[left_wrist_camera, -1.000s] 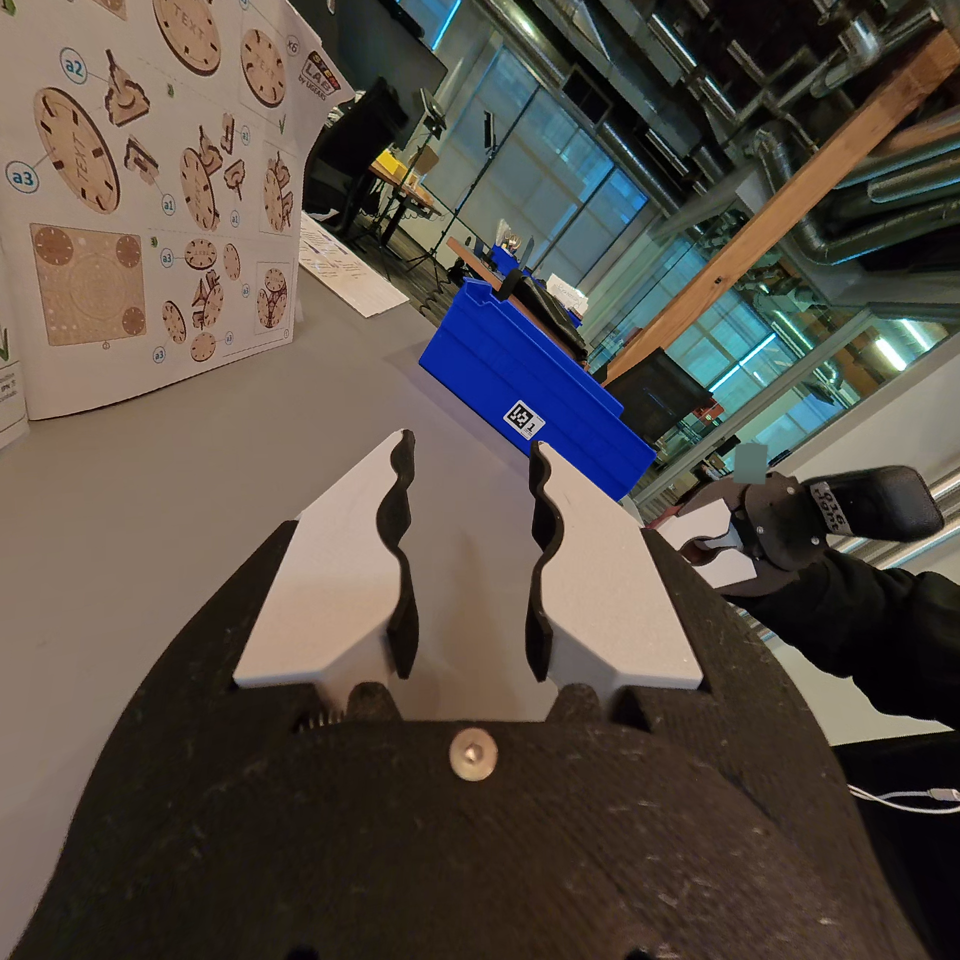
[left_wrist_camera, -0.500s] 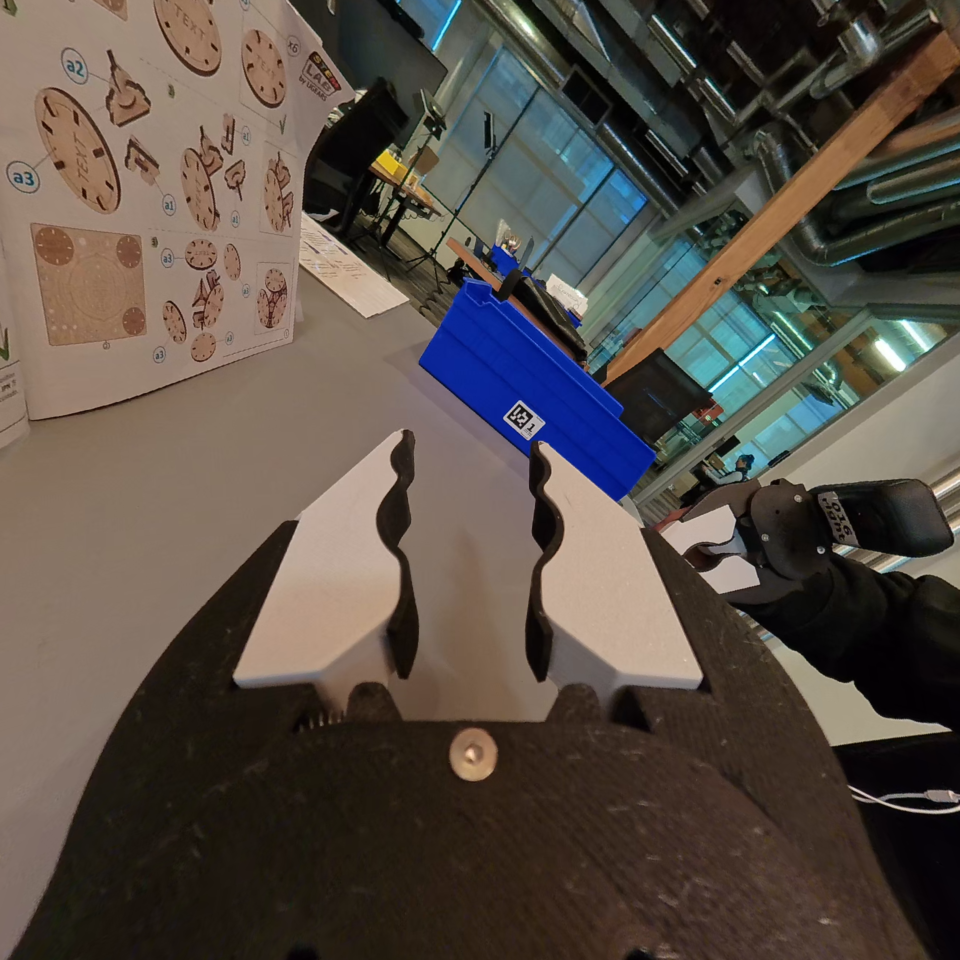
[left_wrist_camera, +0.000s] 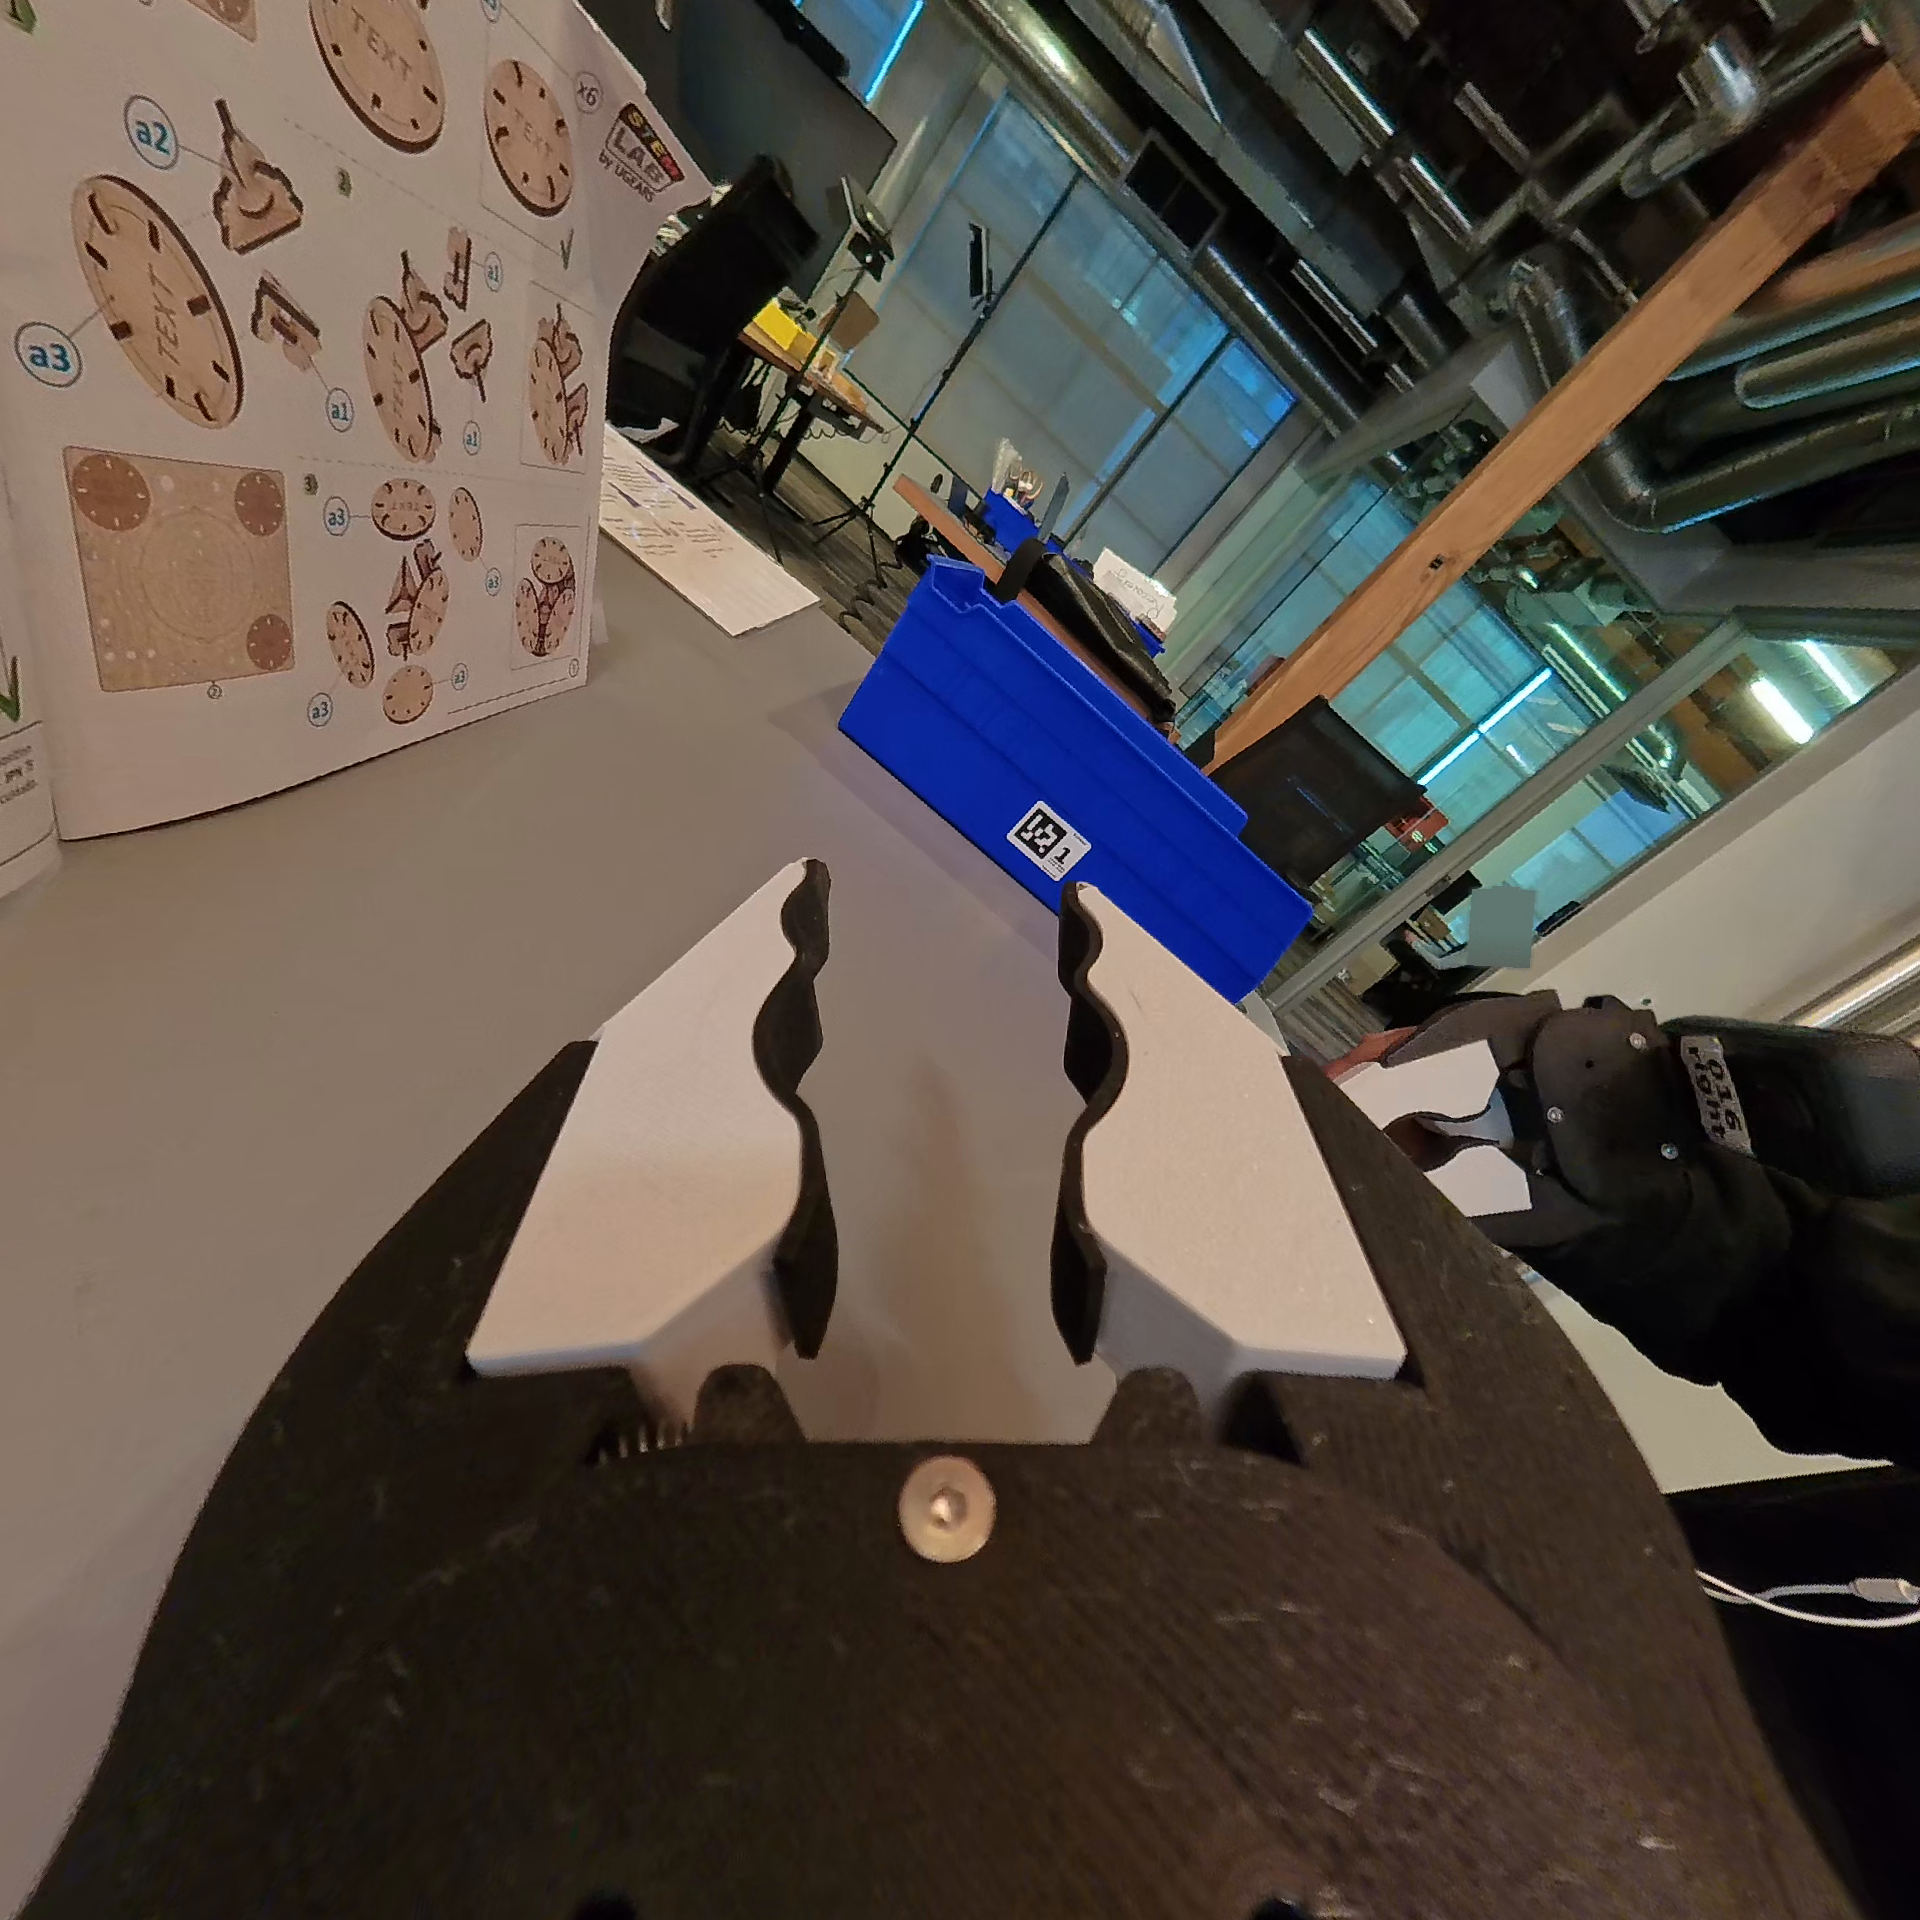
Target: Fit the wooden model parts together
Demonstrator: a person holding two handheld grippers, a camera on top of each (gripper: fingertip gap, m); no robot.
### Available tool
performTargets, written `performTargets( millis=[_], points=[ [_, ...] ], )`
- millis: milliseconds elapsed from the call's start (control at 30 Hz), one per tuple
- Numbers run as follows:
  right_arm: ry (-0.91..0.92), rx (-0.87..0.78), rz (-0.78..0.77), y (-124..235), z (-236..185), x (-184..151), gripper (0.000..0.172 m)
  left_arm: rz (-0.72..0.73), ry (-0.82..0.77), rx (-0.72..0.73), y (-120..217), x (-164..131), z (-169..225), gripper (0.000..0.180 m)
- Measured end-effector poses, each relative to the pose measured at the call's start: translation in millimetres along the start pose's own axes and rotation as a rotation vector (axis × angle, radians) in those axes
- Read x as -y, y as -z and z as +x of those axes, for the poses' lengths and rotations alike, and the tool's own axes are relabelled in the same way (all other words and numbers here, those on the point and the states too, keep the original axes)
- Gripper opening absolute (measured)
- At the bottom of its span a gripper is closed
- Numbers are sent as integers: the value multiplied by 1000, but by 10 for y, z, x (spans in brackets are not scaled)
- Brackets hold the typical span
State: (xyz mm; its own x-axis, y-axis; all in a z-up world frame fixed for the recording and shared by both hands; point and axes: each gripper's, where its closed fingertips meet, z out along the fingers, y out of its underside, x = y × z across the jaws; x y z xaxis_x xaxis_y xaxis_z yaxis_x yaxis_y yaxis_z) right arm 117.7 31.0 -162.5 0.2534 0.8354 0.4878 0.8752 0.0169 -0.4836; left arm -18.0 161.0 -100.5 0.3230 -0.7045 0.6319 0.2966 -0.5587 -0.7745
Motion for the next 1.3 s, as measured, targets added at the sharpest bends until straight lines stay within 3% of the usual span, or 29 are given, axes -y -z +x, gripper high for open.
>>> performTargets(
  millis=[767,1300],
  points=[
    [-15,23,-57,3,82,-50,6,-1,1,0,-1,0,1,42],
    [-108,133,-114,18,84,-121,1,-1,1,-1,-2,-1,1,42]
  ],
)
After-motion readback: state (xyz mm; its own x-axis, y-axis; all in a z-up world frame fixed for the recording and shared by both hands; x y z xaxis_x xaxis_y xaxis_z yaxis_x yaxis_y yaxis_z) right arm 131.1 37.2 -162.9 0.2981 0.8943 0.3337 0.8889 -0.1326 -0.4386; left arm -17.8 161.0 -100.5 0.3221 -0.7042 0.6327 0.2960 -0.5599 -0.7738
